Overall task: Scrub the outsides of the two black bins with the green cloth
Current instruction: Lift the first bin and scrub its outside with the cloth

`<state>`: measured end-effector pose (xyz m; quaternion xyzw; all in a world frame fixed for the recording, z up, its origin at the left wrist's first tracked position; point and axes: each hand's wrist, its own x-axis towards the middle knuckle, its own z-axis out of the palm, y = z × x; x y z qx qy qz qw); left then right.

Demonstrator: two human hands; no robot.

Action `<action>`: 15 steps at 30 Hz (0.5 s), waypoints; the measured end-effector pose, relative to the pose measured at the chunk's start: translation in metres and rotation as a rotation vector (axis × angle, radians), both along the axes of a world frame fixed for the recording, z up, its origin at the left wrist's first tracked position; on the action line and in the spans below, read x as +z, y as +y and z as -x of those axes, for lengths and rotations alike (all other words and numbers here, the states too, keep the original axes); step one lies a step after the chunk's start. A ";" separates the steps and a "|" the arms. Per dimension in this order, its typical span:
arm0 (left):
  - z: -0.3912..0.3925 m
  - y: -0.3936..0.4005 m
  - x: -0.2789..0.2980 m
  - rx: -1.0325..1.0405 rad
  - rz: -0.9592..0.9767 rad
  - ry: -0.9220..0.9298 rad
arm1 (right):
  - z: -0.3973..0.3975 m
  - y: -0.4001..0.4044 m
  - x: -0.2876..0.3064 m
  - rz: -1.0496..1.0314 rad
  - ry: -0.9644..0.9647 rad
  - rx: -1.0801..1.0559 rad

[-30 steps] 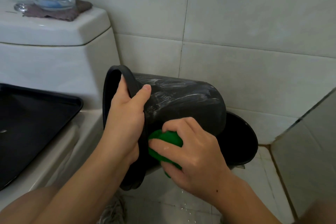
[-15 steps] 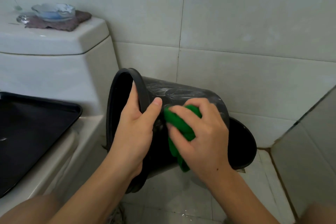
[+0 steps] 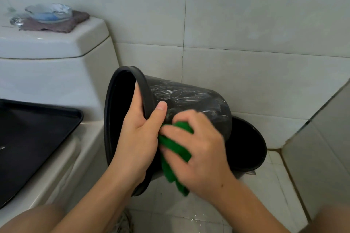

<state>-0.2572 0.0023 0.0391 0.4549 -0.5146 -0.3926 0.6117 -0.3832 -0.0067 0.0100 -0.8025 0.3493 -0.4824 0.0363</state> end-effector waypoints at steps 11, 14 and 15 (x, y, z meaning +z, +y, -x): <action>0.002 0.001 0.000 0.001 -0.001 0.011 | 0.001 -0.003 -0.007 0.019 -0.082 -0.120; 0.000 -0.002 -0.001 0.017 -0.018 0.054 | 0.002 0.009 -0.016 0.021 0.025 0.051; 0.000 -0.003 -0.001 0.010 -0.014 0.049 | 0.004 0.009 -0.016 0.028 0.061 0.069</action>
